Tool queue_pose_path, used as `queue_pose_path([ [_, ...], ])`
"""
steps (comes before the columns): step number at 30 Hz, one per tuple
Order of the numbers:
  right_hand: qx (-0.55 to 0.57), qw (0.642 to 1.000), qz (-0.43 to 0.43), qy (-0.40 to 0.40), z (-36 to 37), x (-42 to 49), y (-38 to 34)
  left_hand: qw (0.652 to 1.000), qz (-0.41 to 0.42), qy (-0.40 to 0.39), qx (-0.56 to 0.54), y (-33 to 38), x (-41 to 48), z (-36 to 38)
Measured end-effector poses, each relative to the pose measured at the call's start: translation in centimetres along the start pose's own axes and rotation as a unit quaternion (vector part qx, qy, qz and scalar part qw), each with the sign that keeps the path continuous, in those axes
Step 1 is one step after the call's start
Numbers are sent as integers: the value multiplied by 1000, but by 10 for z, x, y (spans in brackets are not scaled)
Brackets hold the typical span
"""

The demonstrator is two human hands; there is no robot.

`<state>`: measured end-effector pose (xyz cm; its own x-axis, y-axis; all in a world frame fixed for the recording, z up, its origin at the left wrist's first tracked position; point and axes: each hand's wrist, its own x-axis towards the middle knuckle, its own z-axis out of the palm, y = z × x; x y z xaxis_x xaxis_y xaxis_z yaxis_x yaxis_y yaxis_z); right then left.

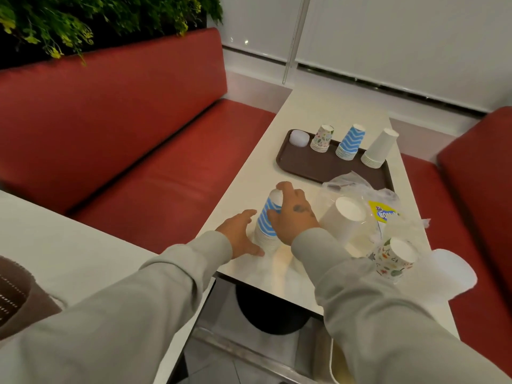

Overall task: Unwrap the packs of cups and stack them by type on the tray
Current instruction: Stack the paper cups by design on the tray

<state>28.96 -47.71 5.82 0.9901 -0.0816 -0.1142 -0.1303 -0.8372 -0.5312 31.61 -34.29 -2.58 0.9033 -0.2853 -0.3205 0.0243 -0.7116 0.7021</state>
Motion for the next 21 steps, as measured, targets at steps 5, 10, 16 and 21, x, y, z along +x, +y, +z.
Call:
queue_pose_path([
  [5,-11,1000,-14,-9,3,-3,-1,999,-11,31,-33,-10,2,17],
  [10,-17,999,-14,-24,6,-9,-9,998,-26,65,5,-19,1,27],
  [16,-26,999,-15,-30,6,-7,-12,990,-16,136,37,-10,2,40],
  [21,-15,999,-10,-41,2,-4,-11,990,-11,142,11,-14,5,40],
])
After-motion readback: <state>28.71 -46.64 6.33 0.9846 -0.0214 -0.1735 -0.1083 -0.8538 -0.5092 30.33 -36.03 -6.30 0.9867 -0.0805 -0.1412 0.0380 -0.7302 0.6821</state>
